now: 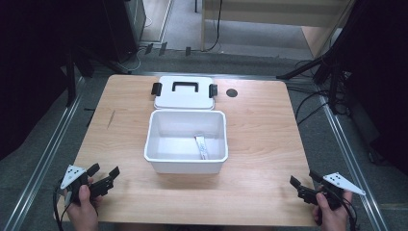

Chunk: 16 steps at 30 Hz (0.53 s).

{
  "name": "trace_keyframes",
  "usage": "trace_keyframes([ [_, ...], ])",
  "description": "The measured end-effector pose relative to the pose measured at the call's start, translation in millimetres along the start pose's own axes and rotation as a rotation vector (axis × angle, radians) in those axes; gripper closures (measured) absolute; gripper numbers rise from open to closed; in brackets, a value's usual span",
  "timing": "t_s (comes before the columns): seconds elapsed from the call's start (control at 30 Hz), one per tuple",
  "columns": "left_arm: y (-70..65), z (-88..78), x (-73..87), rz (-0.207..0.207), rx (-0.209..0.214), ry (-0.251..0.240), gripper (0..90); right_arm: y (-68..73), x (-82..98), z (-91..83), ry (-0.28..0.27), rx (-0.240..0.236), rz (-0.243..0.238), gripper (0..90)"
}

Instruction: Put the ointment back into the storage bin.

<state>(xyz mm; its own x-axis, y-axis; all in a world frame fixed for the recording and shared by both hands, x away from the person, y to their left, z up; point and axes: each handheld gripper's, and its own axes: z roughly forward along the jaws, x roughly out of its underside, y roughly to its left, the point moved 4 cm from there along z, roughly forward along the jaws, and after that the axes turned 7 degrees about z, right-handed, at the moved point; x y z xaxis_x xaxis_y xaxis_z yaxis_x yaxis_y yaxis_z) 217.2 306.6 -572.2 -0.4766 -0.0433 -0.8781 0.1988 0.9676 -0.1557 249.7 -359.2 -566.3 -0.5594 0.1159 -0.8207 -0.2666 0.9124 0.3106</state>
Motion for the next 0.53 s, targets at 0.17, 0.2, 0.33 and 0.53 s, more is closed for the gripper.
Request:
trace_keyframes([
  [0.17,-1.0,-0.4,0.1,0.008,-0.004,-0.001,16.8,-3.8,-1.1,2.7,0.019,-0.009,0.042,13.5],
  [0.2,-1.1,-0.5,0.1,0.01,-0.004,-0.002,16.8,-3.5,-1.4,3.2,0.019,-0.008,0.043,13.5],
  [0.33,-1.0,-0.4,0.1,0.01,0.001,-0.003,16.8,-3.1,-1.3,5.0,0.036,-0.005,0.046,13.6],
  [0.53,-0.7,-0.2,0.1,0.007,0.007,0.0,16.9,-3.2,-1.2,7.4,0.058,0.008,0.053,13.7],
])
